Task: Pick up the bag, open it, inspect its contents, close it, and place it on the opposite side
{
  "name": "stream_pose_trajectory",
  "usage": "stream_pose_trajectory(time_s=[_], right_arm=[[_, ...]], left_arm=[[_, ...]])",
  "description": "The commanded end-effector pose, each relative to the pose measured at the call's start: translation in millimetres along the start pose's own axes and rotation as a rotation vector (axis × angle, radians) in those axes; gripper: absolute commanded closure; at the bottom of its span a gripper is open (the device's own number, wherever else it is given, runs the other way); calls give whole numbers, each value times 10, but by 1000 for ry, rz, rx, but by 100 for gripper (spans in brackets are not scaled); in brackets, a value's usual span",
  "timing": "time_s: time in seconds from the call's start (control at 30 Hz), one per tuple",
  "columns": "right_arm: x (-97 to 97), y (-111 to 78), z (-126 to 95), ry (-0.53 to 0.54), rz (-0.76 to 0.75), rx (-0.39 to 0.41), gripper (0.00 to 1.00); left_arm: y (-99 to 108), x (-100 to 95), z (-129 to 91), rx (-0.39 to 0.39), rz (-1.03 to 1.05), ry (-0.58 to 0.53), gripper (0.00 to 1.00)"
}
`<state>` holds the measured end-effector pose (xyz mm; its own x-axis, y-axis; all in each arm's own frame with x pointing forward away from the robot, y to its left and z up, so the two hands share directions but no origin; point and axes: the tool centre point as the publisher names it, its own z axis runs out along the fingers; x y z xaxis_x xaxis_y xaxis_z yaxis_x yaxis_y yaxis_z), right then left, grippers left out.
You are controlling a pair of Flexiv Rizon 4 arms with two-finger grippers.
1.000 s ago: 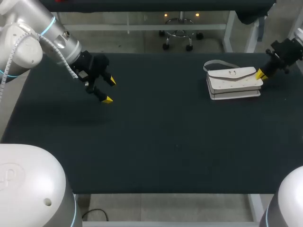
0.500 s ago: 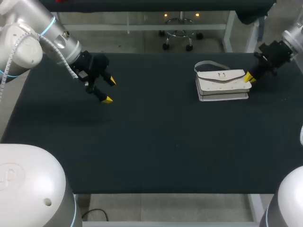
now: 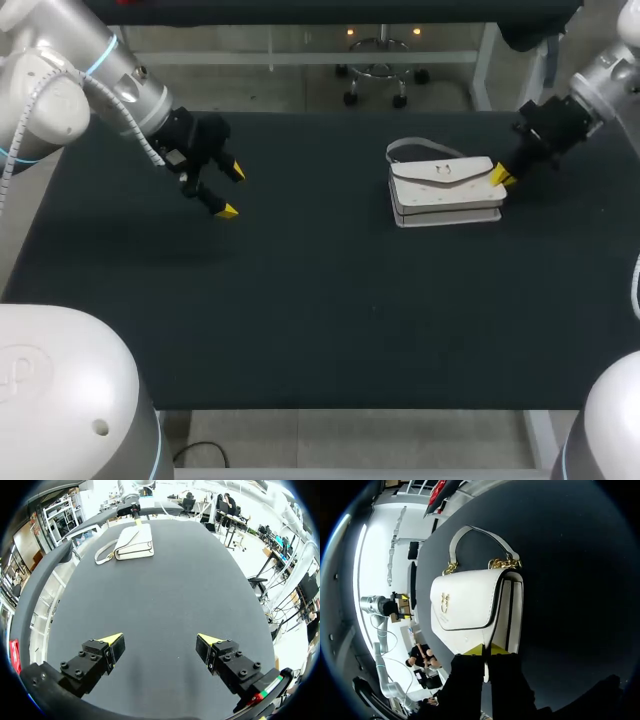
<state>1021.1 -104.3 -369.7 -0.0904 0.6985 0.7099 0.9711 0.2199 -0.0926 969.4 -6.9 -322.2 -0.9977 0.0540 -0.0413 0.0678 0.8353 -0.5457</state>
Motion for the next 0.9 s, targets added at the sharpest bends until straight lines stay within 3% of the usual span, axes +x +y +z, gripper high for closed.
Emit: stream_pose_trajectory(time_s=[0.03, 0.1, 0.13, 0.23, 0.27, 0.3, 0.33, 0.37, 0.4, 0.53, 0.73, 0.77, 0.9], right_arm=[[56, -74, 67, 8, -13, -23, 100], [66, -80, 94, 1, -9, -19, 99], [65, -81, 108, 8, -5, -14, 80], [58, -78, 130, -2, 11, -17, 66], [51, -75, 130, -3, 15, -19, 56], [39, -73, 120, -17, 30, -37, 31], [31, -71, 112, -20, 36, -42, 14], [19, -69, 96, -17, 40, -51, 3], [11, -69, 81, -17, 47, -61, 0], [-18, -68, 15, -15, 69, -107, 3], [-17, -36, -9, -5, 84, -137, 40], [-20, -31, 0, -2, 94, -145, 50], [-18, -34, 47, 16, 100, -154, 57]], left_arm=[[5, 3, 10, 3, 1, -3, 0], [5, 3, 10, 3, 1, -3, 0], [5, 3, 10, 3, 1, -3, 0], [5, 3, 10, 3, 1, -3, 0], [5, 3, 10, 3, 1, -3, 0], [5, 3, 10, 3, 1, -3, 0], [5, 3, 10, 3, 1, -3, 0], [5, 3, 10, 3, 1, -3, 0], [5, 3, 10, 3, 1, -3, 0], [5, 3, 10, 3, 1, -3, 0], [5, 3, 10, 3, 1, -3, 0], [5, 3, 10, 3, 1, -3, 0], [5, 3, 10, 3, 1, -3, 0]])
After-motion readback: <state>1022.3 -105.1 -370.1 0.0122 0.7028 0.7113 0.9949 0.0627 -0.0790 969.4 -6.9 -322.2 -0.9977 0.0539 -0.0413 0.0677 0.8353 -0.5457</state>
